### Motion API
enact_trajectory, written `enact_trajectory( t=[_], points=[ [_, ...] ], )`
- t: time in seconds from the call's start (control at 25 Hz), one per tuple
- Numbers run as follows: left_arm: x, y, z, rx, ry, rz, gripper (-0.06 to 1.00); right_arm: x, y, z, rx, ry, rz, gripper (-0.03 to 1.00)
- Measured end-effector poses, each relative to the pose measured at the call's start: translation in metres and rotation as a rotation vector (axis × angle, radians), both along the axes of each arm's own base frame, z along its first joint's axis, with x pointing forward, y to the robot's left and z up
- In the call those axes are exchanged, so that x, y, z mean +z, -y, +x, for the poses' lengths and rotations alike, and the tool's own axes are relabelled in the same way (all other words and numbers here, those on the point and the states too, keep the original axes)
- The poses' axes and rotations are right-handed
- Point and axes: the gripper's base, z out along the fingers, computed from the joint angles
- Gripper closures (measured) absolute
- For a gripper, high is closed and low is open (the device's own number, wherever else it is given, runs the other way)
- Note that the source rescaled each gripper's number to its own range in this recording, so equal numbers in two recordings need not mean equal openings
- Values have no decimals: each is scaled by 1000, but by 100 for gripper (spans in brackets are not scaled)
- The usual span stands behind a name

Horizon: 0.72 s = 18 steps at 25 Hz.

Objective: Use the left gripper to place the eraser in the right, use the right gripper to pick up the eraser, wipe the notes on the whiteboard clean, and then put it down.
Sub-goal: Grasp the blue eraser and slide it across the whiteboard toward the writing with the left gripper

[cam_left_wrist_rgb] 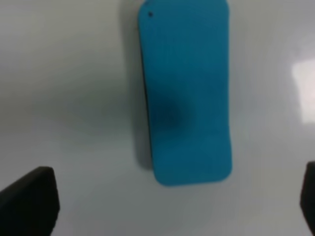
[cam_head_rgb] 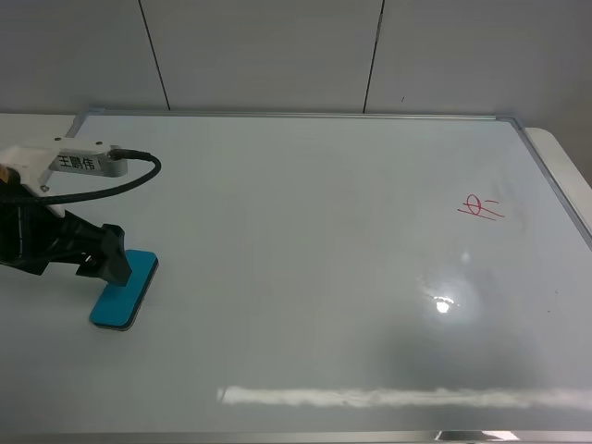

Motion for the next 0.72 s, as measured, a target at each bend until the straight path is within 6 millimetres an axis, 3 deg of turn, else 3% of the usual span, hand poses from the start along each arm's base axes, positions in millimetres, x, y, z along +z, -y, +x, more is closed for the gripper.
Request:
enact_trajectory(
  t=[0.32, 0.72],
  points=[
    [-39, 6, 16, 14, -65, 23, -5, 0, 0, 0, 0, 0, 0, -3],
    [-45, 17, 19, -12, -39, 16, -1, 0, 0, 0, 0, 0, 0, -3]
  ],
)
